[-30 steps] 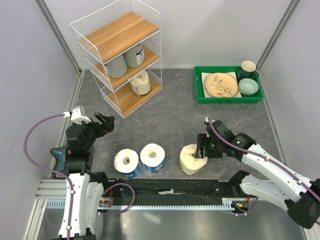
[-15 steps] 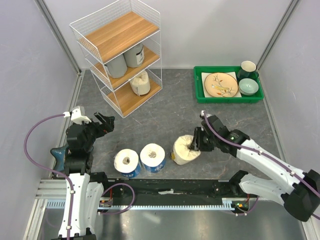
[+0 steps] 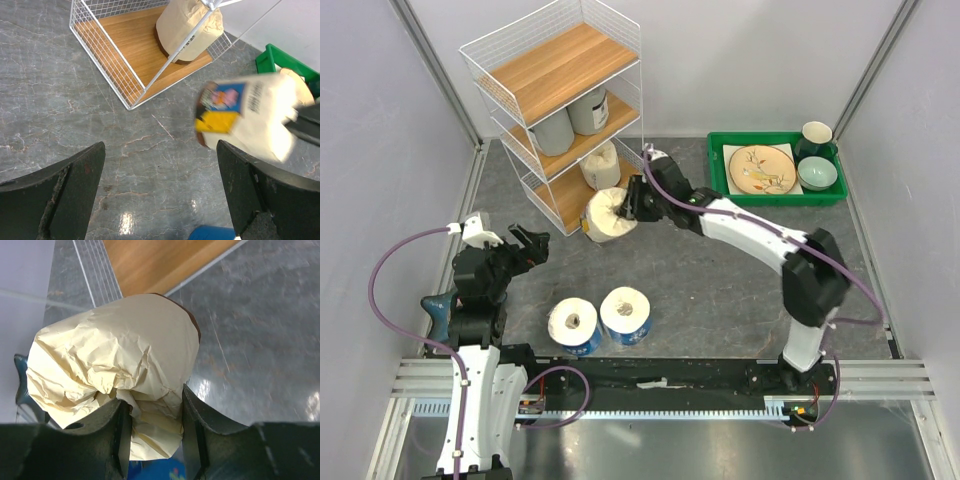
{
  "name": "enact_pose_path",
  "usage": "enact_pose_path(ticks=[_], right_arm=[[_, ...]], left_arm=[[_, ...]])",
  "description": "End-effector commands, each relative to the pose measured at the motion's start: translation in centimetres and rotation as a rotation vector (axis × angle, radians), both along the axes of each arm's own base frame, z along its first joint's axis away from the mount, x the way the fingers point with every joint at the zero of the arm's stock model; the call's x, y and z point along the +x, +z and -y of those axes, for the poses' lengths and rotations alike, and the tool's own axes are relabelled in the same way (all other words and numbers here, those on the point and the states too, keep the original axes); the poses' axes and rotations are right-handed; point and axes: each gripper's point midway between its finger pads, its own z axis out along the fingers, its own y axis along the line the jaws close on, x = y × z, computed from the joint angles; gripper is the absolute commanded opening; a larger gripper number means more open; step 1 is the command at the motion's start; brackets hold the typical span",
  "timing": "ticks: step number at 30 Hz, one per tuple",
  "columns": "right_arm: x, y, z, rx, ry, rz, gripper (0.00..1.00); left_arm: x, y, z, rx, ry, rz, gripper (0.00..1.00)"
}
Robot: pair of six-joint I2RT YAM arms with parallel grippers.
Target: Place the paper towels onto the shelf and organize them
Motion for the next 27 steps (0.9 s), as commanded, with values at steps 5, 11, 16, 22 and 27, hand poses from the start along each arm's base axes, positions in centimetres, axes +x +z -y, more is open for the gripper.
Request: enact_pose_path(ticks=[5,11,16,22,27], right_arm=[[6.6,3.5,-6.8,0.122,-0.015,0.136,0.31],[8.5,3.2,-8.2,0.147,-0.067,0.138,0.32],[9.4,1.7,-9.1,0.141,-0.086,0.134,0.32],[10.4,0.0,-10.1,0.15,-0.116,0.133,0.32],[11.2,-0.4,-11.0,0.17,-0.128,0.153,0.32]], left_arm=[[0.2,0.4,0.2,0.018,-0.023,0.025,1.0],[0.2,0.4,0.2,0.019,-0.018,0.025,1.0],[0.2,0.4,0.2,0.019,-0.018,0.025,1.0],[0.2,0.4,0.2,0.018,-0.018,0.025,1.0],[0.2,0.4,0.2,0.019,-0.02,0.027,1.0]])
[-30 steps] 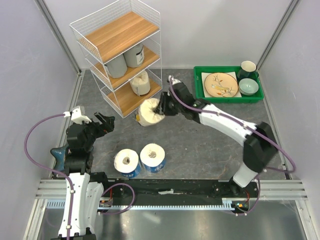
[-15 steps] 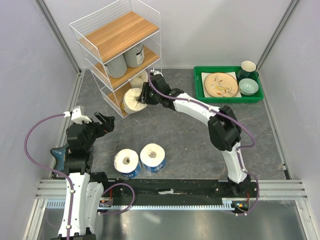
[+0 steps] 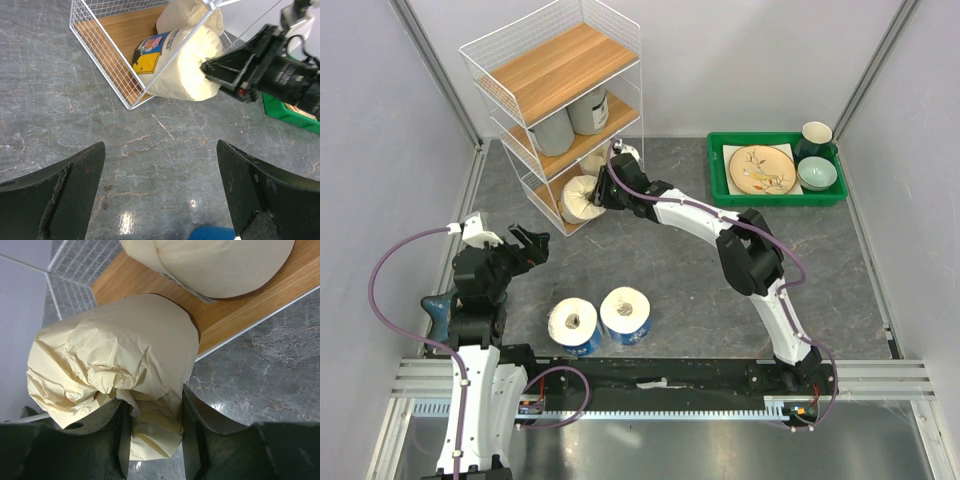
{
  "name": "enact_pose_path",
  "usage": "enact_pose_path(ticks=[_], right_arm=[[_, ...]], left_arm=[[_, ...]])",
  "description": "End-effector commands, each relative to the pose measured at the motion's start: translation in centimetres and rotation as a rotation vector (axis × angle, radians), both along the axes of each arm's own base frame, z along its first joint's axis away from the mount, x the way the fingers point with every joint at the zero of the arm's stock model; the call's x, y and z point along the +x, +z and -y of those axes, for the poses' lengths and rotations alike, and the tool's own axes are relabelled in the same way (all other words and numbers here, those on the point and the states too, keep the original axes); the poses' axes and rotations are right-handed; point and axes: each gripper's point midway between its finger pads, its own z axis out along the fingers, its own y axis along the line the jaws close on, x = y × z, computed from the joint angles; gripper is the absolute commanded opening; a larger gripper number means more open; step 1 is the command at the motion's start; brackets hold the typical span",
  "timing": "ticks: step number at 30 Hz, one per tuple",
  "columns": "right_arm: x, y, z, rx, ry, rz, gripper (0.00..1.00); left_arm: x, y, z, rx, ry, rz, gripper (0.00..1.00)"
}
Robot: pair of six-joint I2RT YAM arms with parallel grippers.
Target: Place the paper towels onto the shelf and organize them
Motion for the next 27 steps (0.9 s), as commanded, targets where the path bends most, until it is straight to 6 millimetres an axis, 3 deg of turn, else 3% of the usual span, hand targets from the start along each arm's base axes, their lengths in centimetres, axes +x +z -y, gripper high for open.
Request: enact_pose_path(ticks=[1,7,17,22,27], right_arm=[[2.2,5.2,-2.4,0.136,-0.032,0.126,0.32],[2.7,5.3,-2.8,0.141,-0.046,0.148,0.32],[3.3,3.8,-2.7,0.114,-0.082,0.14,0.33],[3.4,3.2,-2.4,0.091,-0.1,0.141,0.39],[3.5,2.5,-2.1,0.074,-0.111,0.138,0.56]], left_arm=[[0.1,0.4,0.2,0.021,-0.018,0.027,1.0],[0.1,0.4,0.2,0.019,-0.016,0.028,1.0],[0.1,0.4,0.2,0.02,-0.016,0.027,1.0],[0.1,0.4,0.1,0.021,-0.015,0.028,1.0],[0.1,0.5,0.1,0.021,-0.015,0.03,1.0]])
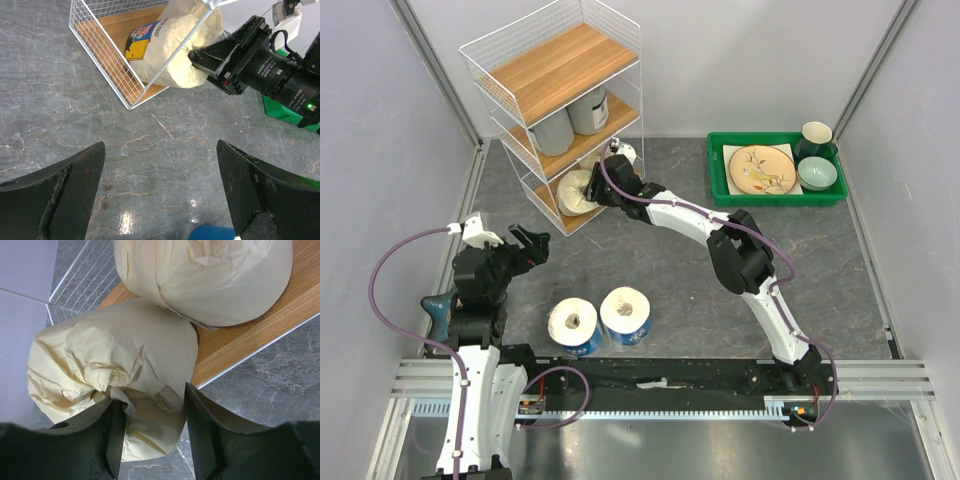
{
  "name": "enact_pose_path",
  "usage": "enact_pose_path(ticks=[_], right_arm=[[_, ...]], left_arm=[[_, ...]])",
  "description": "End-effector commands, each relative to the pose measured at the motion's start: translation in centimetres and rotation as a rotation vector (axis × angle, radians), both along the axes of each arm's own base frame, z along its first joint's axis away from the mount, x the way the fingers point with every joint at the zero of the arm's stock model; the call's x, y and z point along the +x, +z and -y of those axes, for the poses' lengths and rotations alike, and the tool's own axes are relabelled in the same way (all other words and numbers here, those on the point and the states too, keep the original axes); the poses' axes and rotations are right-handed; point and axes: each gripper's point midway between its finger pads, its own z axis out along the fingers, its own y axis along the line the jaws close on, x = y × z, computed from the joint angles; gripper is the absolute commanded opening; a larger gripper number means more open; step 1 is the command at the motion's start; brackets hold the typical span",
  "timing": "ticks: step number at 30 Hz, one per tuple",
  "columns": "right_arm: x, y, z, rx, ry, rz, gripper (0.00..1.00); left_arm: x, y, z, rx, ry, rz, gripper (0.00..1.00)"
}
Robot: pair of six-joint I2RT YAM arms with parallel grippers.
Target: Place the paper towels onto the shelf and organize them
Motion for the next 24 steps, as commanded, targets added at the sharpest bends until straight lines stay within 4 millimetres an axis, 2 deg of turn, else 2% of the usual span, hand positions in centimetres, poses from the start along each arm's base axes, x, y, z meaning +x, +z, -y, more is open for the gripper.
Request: enact_pose_path(ticks=[1,4,5,10,11,13,21,23,24], right_arm=[[1.1,3.3,-0.9,0.063,-0.029,0.078,0.58],[0.9,3.0,-0.7,0.065,-0.03,0.076,0.63],[1.0,3.6,-0.7,0.078,-0.032,0.09,0.63],[0.4,3.5,-0.2,0.078,-0.03,0.086,0.64],[0.5,4.4,-0.2,0.098,-0.032,0.107,0.64],[0.4,4.3,-0.1,0.098,-0.033,0.105,0.65],[-0.1,5.8,0.0,0.127,-0.016,0.139,0.66],[-0.1,6.7,-0.1,0.15,-0.009,0.166,0.67],[-0.2,6.5,0.0,0.152,-0.008,0.165,0.68]], left_arm=[[0.1,0.4,0.1,0.022,-0.014,0.027,1.0],[0.1,0.5,0.1,0.024,-0.014,0.03,1.0],[0.1,0.5,0.1,0.024,-0.016,0.03,1.0],[0.1,0.4,0.0,0.023,-0.011,0.027,1.0],[0.1,0.4,0.1,0.023,-0.014,0.027,1.0],[0.1,0.4,0.0,0.023,-0.011,0.027,1.0],[0.1,0.6,0.1,0.024,-0.011,0.033,1.0],[0.1,0.5,0.0,0.023,-0.011,0.03,1.0],[0.1,0.5,0.0,0.023,-0.011,0.03,1.0]])
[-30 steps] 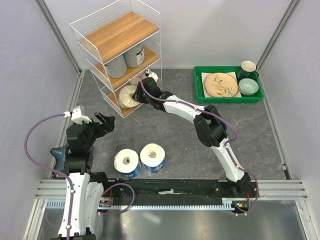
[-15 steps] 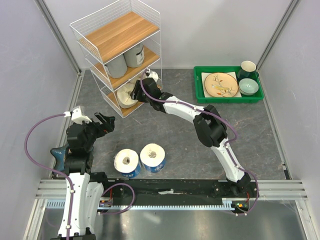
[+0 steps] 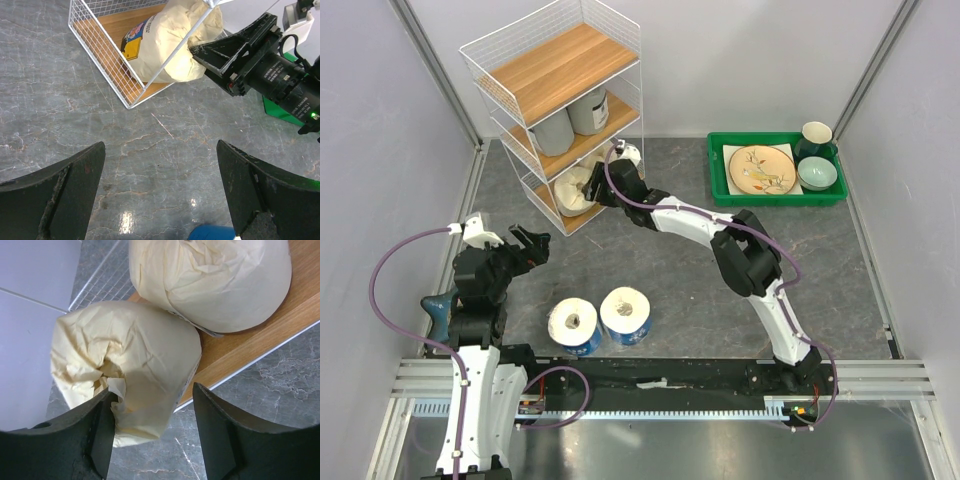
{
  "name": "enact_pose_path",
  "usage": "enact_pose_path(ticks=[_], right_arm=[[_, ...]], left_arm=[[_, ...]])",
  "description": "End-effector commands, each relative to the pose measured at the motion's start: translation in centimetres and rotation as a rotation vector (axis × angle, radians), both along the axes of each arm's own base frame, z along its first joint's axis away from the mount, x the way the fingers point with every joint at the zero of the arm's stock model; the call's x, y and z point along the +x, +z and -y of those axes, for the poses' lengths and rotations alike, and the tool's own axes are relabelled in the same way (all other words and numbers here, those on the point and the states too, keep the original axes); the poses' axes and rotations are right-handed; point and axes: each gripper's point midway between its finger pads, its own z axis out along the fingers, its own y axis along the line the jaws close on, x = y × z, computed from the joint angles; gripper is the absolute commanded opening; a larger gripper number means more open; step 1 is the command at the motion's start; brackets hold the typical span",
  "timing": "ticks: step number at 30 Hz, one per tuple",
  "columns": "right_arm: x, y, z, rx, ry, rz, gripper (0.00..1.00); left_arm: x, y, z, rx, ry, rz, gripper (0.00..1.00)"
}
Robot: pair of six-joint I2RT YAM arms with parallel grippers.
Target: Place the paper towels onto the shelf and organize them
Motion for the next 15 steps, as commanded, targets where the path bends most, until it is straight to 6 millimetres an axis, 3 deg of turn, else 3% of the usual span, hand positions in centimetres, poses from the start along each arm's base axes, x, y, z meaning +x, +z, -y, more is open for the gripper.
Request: enact_pose_path(ticks=[1,15], right_arm=[[-0.2,6.1,-0.3,0.103,0.015,0.115,0.68],[-1.3,7.7,1.0,0.135,0.02,0.167,0.68]], left_arm=[[0.1,0.5,0.0,0.024,-0.009,0.03,1.0],[0.1,0.6,0.0,0.024,-0.009,0.031,1.0]])
